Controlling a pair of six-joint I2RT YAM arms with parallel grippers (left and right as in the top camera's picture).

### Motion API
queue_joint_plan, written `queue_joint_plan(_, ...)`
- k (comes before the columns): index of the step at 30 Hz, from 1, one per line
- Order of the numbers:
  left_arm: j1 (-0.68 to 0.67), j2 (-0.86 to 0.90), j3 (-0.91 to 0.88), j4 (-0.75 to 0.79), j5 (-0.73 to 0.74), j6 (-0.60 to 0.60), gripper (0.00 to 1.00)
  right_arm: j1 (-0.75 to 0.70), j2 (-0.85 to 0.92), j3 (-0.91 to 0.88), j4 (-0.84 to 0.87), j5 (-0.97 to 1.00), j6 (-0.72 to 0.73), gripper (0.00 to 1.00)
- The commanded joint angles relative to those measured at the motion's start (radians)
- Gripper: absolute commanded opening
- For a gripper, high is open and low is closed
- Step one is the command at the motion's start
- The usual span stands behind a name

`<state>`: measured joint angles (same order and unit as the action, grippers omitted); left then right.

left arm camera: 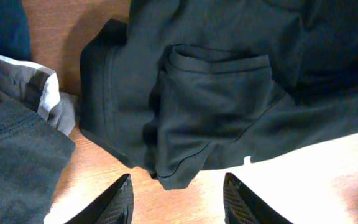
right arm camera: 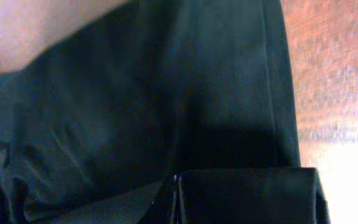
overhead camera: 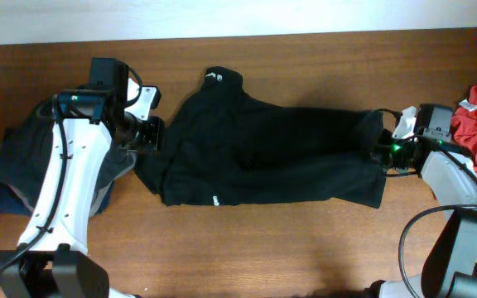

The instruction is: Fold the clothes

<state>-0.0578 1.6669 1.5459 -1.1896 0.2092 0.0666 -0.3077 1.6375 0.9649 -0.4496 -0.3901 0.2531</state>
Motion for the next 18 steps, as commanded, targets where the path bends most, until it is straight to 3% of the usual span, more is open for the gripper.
queue_joint_plan(1, -0.001, -0.006, 0.01, -0.005, 0.004, 0.002, 0.47, 0.006, -0.008, 0.016, 0.025, 0.018, -0.01, 0.05)
queue_joint_plan(2, -0.001, -0.006, 0.01, -0.005, 0.004, 0.002, 0.47, 0.006, -0.008, 0.015, 0.027, 0.037, -0.01, 0.1)
queue_joint_plan(4, -0.001, -0.007, 0.01, -0.008, 0.004, 0.002, 0.47, 0.006, -0.008, 0.015, 0.027, 0.066, -0.01, 0.34)
queue_joint_plan(8, -0.001, -0.007, 0.01, -0.008, 0.003, 0.002, 0.47, 0.005, -0.008, 0.015, 0.004, 0.089, -0.013, 0.64)
queue_joint_plan(14, -0.001, -0.006, 0.005, -0.016, 0.0, 0.018, 0.55, -0.031, -0.008, 0.016, -0.128, 0.084, -0.01, 0.67)
queue_joint_plan(18, -0.001, -0.006, -0.039, -0.061, 0.004, 0.016, 0.56, -0.076, -0.008, 0.016, -0.288, 0.085, -0.01, 0.71)
